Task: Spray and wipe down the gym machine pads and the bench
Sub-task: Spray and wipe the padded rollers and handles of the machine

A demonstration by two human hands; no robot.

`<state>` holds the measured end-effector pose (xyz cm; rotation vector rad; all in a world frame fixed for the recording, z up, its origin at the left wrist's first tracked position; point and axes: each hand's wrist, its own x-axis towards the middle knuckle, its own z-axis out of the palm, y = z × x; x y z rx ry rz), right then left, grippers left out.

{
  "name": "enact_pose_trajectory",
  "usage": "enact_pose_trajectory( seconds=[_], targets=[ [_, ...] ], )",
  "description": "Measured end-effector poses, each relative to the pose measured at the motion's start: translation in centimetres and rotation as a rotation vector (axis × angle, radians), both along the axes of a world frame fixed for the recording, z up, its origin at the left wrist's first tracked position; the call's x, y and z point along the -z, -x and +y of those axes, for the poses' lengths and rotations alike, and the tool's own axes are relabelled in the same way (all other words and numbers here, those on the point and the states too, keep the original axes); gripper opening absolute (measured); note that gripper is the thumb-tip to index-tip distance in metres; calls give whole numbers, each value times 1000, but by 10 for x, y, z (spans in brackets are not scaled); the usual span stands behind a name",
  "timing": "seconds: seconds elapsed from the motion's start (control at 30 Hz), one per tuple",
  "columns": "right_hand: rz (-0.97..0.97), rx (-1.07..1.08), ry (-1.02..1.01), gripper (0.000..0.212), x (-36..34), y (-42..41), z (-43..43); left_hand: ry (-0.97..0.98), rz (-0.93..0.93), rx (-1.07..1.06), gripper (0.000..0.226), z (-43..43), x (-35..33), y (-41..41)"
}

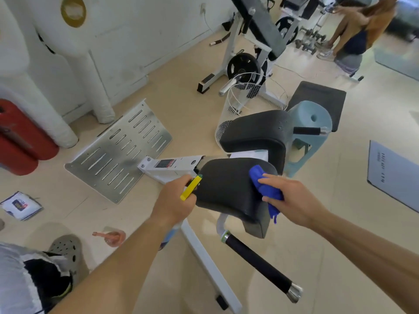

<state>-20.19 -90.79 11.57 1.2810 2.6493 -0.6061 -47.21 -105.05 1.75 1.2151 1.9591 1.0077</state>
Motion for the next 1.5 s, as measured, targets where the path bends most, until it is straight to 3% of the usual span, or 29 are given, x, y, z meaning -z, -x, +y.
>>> enact_pose_trajectory(
  seconds=[0.3,0.67,0.73,0.83,0.9,1.27,1.5],
  targets=[
    [141,147,34,37,-10,4,62,175,137,228,23,40,-41,2],
    [171,192,19,33,-9,21,86,272,140,301,9,80,-20,22],
    [102,110,46,39,2,31,79,246,117,310,9,81,-15,34],
    [-230,-227,-48,63,35,53,63,218,96,323,11,79,-7,58],
    [-358,-289,-120,64,48,75,58,218,103,319,12,79,0,75],
    [-630,-521,-19,52,151,235,56,134,-55,219,17,71,22,110],
    [-549,-443,-56,44,75,156,66,149,-22,252,19,75,5,105]
  ],
)
